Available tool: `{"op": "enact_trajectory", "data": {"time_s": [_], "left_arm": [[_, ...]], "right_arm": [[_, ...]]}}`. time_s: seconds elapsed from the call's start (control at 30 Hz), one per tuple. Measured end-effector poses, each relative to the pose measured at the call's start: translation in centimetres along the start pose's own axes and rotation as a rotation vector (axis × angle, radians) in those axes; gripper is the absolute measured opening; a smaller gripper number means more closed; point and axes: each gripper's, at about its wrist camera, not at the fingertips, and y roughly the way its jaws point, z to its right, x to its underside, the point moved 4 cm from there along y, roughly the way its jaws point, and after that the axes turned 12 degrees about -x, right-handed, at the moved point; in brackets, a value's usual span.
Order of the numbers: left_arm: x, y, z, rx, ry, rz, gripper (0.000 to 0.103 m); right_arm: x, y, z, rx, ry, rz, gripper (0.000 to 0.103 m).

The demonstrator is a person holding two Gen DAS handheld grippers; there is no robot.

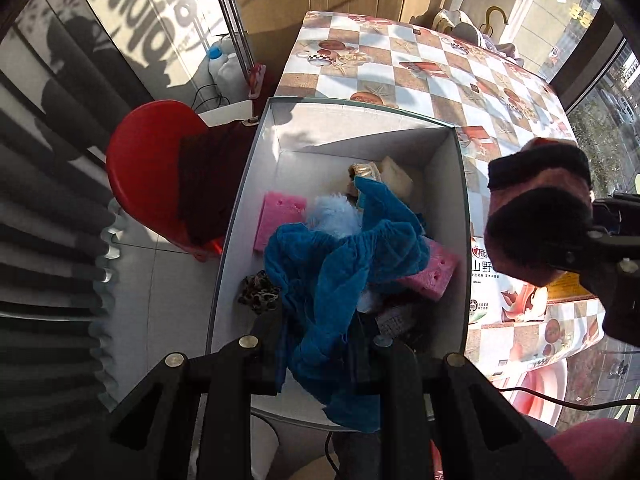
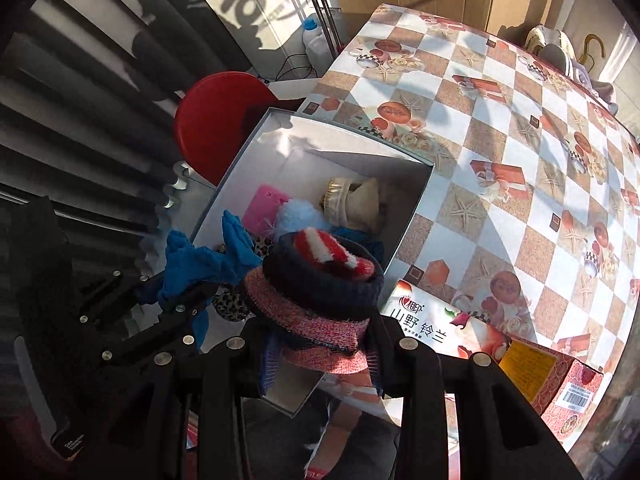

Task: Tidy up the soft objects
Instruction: 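Hold the blue cloth and knitted hat above the box interior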

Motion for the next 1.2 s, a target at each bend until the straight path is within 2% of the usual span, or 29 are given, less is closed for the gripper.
{"op": "enact_trajectory", "data": {"time_s": [1.2], "left_arm": [[-1.6, 2.6, 0.3, -0.002, -0.008, -0.054, 0.024]], "right_arm": [[-1.5, 1.6, 0.9, 0.003, -0.004, -0.025, 0.037]]}}
